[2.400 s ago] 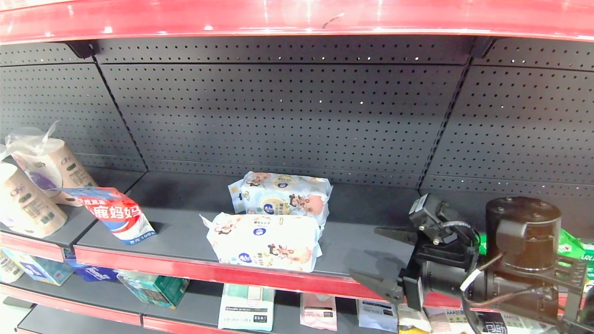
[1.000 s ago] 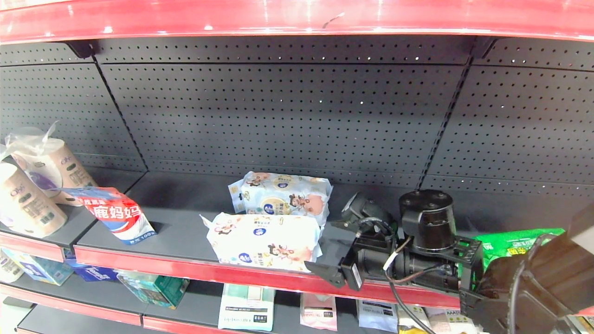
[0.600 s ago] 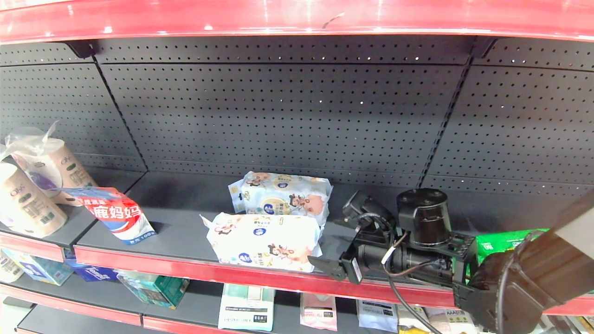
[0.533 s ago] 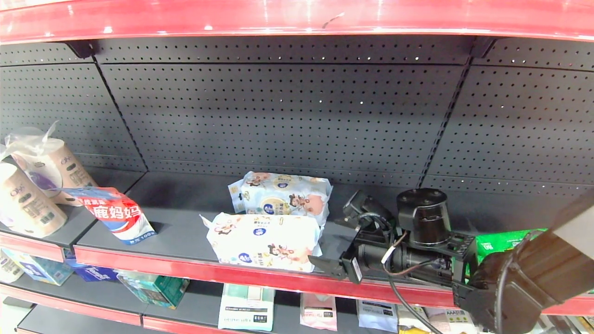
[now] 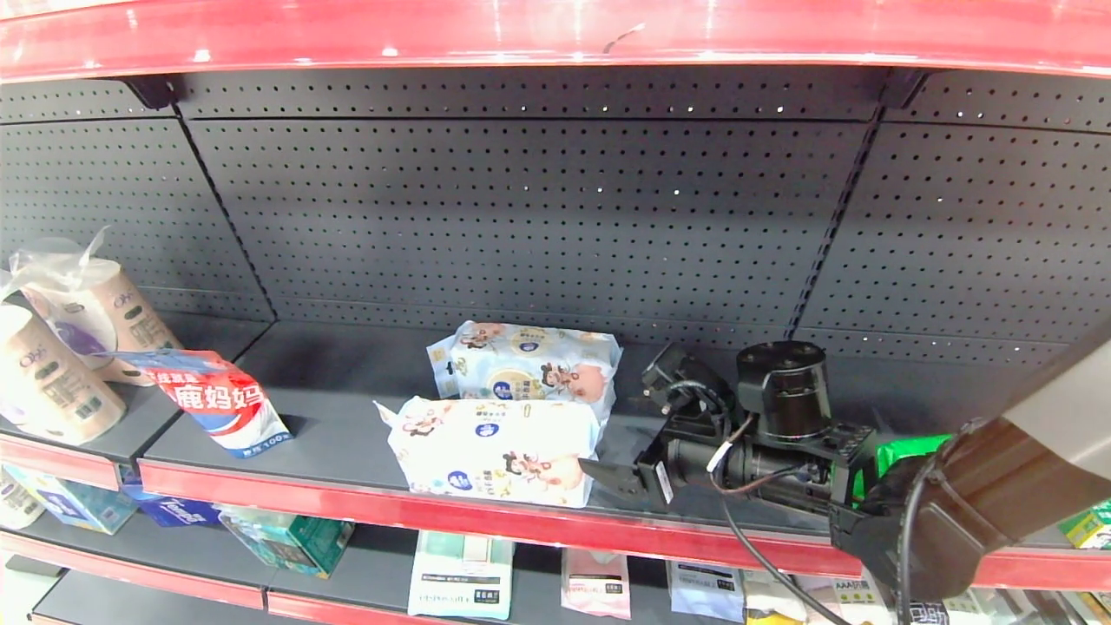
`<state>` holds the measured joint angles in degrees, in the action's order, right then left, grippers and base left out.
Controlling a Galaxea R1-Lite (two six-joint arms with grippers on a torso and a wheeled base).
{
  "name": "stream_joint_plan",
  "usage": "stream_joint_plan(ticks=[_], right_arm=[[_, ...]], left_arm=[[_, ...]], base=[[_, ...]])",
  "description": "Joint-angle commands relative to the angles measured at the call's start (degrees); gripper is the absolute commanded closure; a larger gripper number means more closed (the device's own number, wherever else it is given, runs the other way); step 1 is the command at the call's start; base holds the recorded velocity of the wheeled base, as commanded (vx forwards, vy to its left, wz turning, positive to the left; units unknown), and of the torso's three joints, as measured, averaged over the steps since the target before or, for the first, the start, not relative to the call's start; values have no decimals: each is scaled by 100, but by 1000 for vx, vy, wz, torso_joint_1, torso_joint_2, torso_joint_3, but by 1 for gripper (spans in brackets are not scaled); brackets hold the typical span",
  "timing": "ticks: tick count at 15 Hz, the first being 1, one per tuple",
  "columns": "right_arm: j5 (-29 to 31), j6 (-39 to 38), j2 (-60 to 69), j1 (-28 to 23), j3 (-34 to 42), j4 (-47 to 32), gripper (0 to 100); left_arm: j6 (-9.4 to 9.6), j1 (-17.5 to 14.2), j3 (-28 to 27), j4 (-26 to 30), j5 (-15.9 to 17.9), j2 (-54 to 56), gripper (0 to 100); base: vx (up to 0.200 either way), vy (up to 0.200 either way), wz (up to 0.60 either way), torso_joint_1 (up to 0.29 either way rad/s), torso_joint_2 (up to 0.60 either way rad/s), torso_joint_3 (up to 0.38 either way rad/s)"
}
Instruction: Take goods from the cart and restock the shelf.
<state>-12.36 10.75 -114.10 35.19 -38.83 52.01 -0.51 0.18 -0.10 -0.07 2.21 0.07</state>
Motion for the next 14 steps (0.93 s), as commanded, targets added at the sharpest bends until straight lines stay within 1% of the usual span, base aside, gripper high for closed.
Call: stream_joint_plan(ticks=[1, 7, 10, 14], right_arm=[[-3, 6, -59, 5, -64, 3, 0], [-3, 67, -42, 93, -81, 3, 0], [-3, 94, -24, 216, -90, 3, 0], [-3, 94, -191, 286, -310, 3, 0]], left_arm=[[-2, -1, 1, -1, -1, -7, 0], [-2, -1, 1, -1, -1, -7, 0], [-2, -1, 1, -1, -1, -7, 0], [-2, -1, 1, -1, -1, -7, 0]], base=[[0, 0, 0, 0, 0, 0], [0, 0, 0, 0, 0, 0], [0, 0, 0, 0, 0, 0], [0, 0, 0, 0, 0, 0]])
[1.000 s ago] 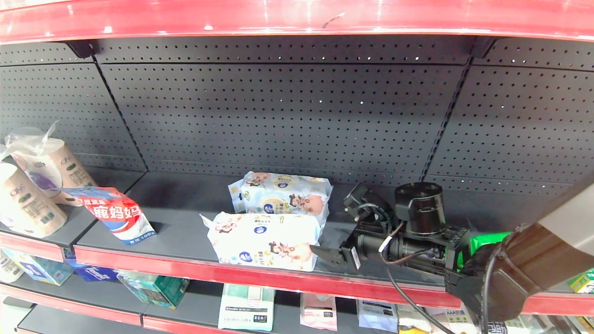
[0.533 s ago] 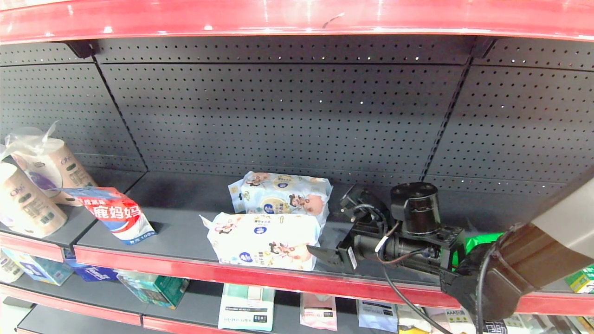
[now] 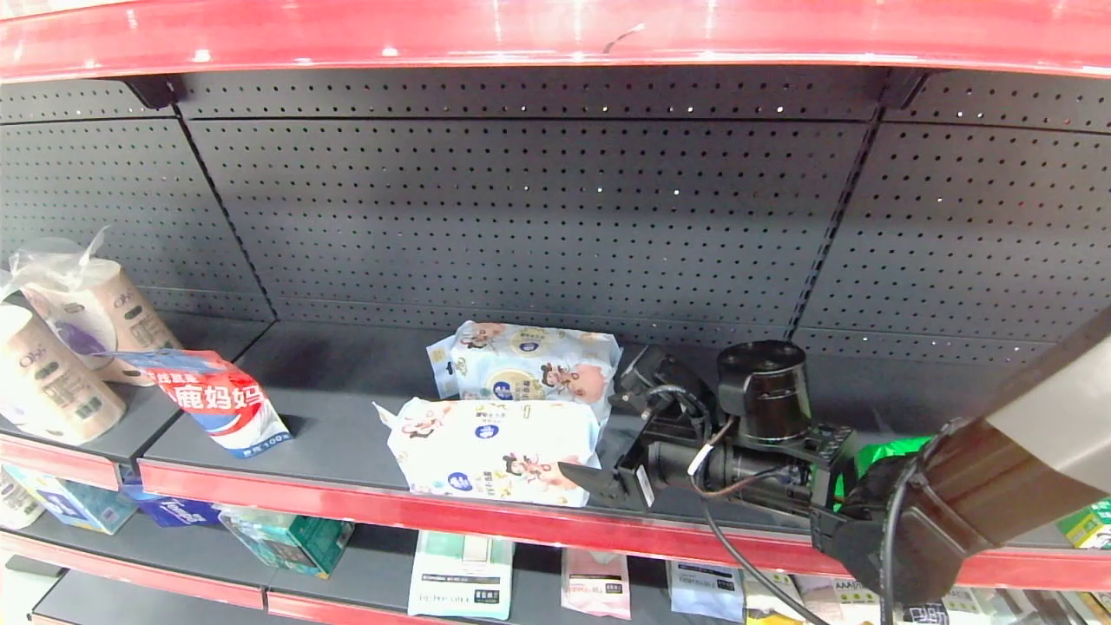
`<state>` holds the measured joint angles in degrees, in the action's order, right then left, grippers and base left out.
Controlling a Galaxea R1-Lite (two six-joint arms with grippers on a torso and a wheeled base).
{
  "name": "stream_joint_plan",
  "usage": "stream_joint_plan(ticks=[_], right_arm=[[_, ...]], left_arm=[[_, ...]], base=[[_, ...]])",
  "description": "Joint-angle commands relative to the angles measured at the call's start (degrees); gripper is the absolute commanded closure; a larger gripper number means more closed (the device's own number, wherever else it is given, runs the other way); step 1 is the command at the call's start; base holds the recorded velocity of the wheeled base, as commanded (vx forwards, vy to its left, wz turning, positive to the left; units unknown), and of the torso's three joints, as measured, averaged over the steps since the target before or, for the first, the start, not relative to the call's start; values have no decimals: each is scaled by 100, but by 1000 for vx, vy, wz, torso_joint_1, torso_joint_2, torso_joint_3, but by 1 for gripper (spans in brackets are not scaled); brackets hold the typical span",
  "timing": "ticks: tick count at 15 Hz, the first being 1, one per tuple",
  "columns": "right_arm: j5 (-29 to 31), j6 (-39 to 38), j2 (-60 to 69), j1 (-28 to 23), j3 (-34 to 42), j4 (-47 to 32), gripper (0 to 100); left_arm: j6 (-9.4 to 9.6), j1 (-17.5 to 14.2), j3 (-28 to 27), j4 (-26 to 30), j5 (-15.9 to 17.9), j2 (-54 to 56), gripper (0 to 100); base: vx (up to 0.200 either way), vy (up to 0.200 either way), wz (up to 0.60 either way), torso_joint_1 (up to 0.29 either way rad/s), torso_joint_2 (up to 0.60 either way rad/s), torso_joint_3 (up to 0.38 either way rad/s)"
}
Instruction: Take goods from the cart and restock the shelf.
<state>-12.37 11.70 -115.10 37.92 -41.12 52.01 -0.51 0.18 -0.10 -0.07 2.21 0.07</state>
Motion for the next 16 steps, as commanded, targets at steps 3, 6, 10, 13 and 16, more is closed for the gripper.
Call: stream_joint_plan(ticks=[3, 6, 10, 13, 16], right_arm=[[-2, -1, -170, 22, -186, 3, 0], [-11, 7, -214, 31, -204, 3, 0], [-37, -1, -285, 66, -256, 3, 0], [-37, -1, -372, 75, -371, -6, 0], [-37, -1, -434, 92, -388, -6, 0]], left_arm=[[-2, -1, 1, -1, -1, -7, 0], [-2, -1, 1, -1, -1, -7, 0], [-2, -1, 1, -1, -1, -7, 0], [-2, -1, 1, -1, -1, -7, 0], [-2, -1, 1, -1, -1, -7, 0]], base=[[0, 0, 0, 0, 0, 0], [0, 0, 0, 0, 0, 0], [0, 0, 0, 0, 0, 0], [0, 0, 0, 0, 0, 0], [0, 0, 0, 0, 0, 0]])
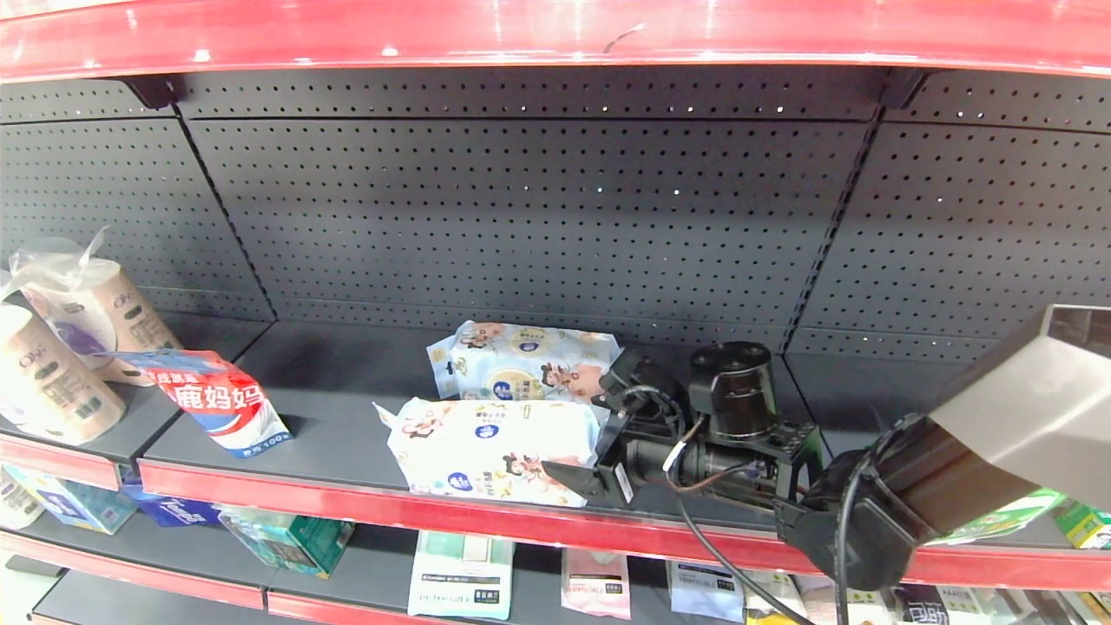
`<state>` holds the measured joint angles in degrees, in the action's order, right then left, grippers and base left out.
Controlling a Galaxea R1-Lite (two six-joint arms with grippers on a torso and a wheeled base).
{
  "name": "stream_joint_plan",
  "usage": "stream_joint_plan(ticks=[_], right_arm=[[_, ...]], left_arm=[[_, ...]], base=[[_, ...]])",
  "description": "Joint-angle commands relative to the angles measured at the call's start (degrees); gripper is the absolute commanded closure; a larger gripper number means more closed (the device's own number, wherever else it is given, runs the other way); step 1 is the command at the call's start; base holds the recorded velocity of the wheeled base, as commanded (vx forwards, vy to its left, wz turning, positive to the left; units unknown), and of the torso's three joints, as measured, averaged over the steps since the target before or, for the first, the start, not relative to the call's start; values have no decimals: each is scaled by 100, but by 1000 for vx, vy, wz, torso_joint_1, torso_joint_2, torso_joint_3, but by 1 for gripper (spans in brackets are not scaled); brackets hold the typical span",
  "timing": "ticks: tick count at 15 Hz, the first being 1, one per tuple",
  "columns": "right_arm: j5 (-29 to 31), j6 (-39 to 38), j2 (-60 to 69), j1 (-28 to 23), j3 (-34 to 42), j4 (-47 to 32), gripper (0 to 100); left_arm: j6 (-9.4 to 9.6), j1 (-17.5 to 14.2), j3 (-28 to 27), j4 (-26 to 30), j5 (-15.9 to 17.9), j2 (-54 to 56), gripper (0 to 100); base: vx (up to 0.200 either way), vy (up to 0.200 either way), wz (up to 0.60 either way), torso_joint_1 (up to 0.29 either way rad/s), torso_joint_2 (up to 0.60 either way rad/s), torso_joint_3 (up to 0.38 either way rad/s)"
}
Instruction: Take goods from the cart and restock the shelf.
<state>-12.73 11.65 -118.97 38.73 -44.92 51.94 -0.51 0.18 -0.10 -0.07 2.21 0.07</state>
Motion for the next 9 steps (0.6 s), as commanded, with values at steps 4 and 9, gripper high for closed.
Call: stream_joint_plan(ticks=[4, 9], right_arm=[[7, -32, -83, 65, -17, 0, 0], [-2, -49, -135, 73, -87, 0, 0]], left_arm=[[-2, -1, 1, -1, -1, -7, 0], [-2, -1, 1, -1, -1, -7, 0]], base=[[0, 0, 0, 0, 0, 0], [0, 0, 0, 0, 0, 0]])
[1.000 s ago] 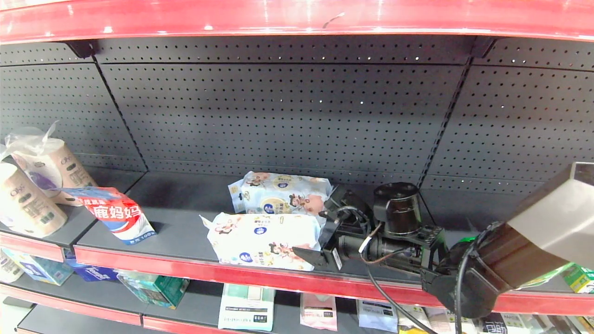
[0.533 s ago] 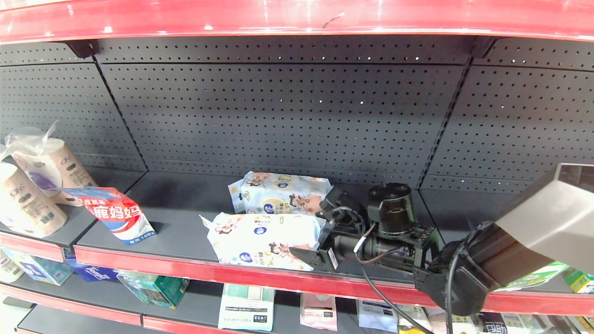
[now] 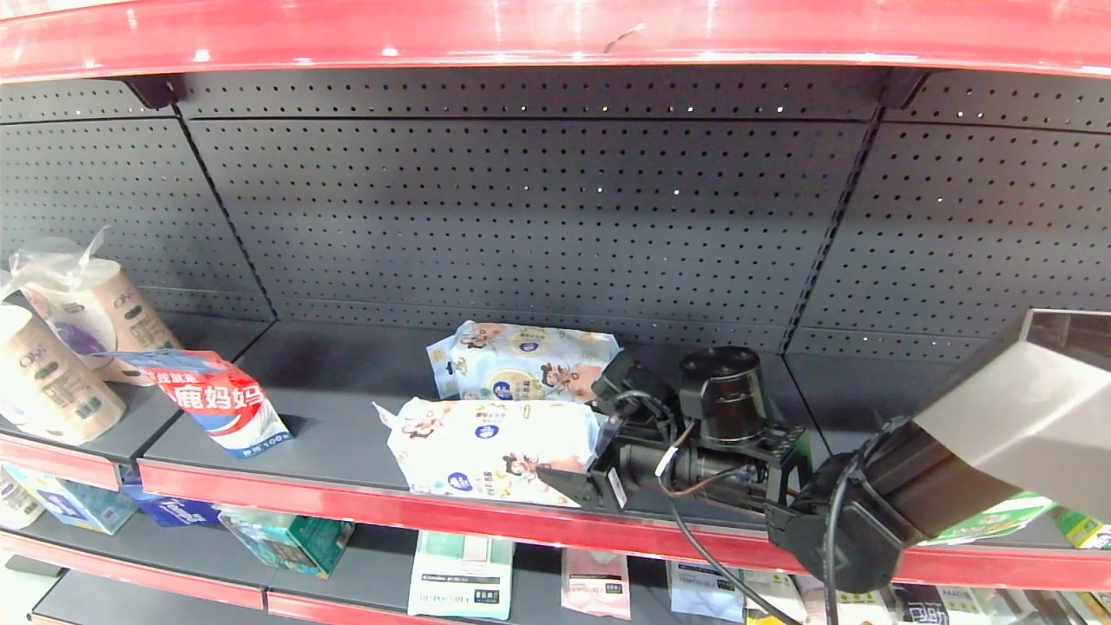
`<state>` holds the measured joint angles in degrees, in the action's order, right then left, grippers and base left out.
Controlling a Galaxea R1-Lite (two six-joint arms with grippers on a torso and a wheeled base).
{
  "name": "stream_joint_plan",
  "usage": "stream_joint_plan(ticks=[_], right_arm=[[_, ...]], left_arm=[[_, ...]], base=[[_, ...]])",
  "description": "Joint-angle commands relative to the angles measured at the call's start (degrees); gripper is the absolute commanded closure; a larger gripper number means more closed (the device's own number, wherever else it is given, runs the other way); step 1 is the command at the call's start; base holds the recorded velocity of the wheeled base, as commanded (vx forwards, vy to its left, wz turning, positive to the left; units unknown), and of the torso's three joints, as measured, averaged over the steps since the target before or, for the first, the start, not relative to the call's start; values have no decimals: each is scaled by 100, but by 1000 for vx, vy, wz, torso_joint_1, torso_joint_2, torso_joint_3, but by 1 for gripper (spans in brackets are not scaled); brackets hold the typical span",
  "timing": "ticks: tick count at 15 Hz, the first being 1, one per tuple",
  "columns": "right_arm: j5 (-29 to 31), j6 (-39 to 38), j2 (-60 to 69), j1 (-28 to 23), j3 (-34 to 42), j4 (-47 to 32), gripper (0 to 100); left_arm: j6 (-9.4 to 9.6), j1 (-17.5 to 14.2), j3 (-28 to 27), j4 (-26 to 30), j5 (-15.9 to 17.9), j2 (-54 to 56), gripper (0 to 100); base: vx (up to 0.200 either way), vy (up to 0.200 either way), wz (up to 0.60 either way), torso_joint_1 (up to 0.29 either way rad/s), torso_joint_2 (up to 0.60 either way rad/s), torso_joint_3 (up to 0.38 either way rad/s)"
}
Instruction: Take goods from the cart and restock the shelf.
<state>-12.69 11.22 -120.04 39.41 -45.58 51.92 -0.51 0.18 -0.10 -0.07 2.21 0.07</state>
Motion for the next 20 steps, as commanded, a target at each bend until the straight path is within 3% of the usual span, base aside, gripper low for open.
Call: stream_joint_plan(ticks=[1, 5, 6, 20], right_arm=[[-5, -5, -55, 5, -47, 2, 0], [-5, -5, -134, 14, -83, 11, 0], [-5, -5, -142, 14, -83, 11, 100], [-5, -5, 7, 172, 111, 11, 100]], left_arm=[[-2, -1, 1, -1, -1, -7, 0], [-2, -1, 1, -1, -1, -7, 0], [-2, -1, 1, -1, -1, -7, 0], [-2, -1, 1, -1, -1, -7, 0]], base=[[0, 0, 0, 0, 0, 0], [0, 0, 0, 0, 0, 0], [0, 0, 0, 0, 0, 0], [0, 0, 0, 0, 0, 0]])
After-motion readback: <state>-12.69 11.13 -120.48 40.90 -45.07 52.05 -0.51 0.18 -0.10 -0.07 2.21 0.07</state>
